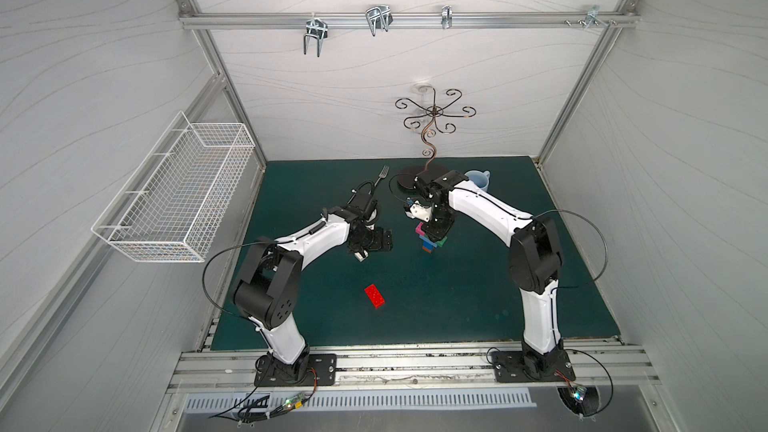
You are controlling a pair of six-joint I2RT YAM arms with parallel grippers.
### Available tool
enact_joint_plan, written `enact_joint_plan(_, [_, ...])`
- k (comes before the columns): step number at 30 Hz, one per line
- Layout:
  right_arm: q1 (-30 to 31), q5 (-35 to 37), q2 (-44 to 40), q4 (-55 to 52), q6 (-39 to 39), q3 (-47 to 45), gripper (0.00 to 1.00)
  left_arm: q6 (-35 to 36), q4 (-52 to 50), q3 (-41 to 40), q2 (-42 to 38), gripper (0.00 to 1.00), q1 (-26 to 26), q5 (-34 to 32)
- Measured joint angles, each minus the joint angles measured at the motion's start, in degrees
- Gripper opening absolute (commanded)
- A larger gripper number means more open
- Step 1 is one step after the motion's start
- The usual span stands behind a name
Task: Assemble a spoon with lego
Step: Assemble the lego brick with the lego brick.
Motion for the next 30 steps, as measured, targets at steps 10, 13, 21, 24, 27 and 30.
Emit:
enact_joint_plan(10, [0.0,0.0,0.39,1.33,0.87,-1.92,0.51,-0.02,0.0,-0.04,-0.02,1.0,0.0,-0.17])
enact_joint_plan(13, [0.0,-0.02,0.39,1.36,1.03,-2.29,0.56,-0.02,-0.09,-0.04,-0.24,1.0,-0.02,-0.26])
enact_joint_plan(21, [-0.02,0.17,0.24,2.05,1.38,-2.29,0.64,0.11,-1.62,-0.04,-1.79,1.0,0.0,-1.88])
enact_joint_plan(24, [-0.02,0.63,-0.61,2.6,1.53,-2.4,0.65,0.11,-2.56,-0.26,-3.34,1.0,0.0,-2.91])
enact_joint_plan(27, [0.0,1.51,-3.1,3.1,1.55,-3.04,0.66,0.11,-3.56,-0.55,-5.35,0.99,0.0,-3.93])
enact_joint_plan(30, [0.02,2.6,-6.27,3.5,1.77,-3.26,0.66,0.09,-4.72,-0.59,-7.13,1.0,0.74,-4.42])
